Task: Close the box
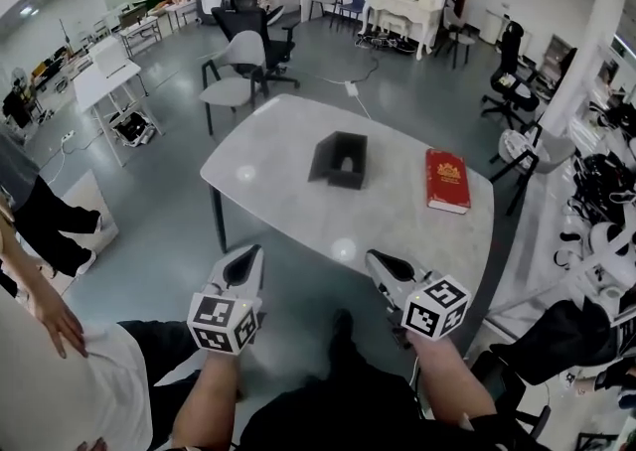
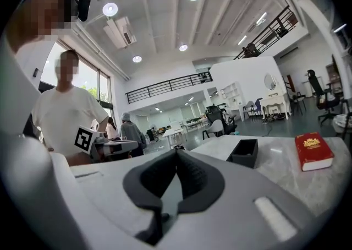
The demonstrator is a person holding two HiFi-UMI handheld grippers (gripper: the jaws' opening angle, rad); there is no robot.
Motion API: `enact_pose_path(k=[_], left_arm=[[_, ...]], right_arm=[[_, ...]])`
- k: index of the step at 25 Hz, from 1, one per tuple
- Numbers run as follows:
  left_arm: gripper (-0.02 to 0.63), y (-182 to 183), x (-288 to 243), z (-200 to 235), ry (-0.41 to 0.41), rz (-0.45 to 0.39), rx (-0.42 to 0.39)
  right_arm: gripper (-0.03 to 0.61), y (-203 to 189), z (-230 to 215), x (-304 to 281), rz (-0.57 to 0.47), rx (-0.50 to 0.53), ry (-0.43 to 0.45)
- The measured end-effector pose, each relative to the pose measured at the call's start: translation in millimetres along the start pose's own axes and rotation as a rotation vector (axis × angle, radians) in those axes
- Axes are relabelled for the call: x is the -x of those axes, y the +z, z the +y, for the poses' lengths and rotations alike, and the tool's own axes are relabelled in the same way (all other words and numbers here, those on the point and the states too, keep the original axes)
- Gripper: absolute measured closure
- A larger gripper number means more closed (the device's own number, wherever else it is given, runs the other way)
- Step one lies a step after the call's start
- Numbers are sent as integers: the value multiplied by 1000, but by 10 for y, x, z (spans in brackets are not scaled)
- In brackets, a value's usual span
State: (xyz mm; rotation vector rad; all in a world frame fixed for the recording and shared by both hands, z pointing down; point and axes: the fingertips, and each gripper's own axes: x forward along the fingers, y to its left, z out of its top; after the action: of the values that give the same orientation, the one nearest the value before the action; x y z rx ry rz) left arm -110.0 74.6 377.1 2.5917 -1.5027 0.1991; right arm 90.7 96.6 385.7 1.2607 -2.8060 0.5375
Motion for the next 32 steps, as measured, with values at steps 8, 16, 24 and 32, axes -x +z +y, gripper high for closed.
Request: enact_pose_path(k=[8, 16, 24, 32], left_arm=[[604, 141, -1209, 339, 17, 16, 8], [604, 278, -2259, 684, 50, 45, 21], [604, 48, -2718, 1066, 47, 99, 80], [604, -44, -3182, 1833, -44, 105, 142]], right_arm=[[577, 241, -1079, -761, 7, -3, 26], [577, 519, -1978, -1488, 71, 24, 79], [577, 295, -2260, -2049, 186, -3, 64], [577, 383, -2303, -2846, 183, -41, -8]])
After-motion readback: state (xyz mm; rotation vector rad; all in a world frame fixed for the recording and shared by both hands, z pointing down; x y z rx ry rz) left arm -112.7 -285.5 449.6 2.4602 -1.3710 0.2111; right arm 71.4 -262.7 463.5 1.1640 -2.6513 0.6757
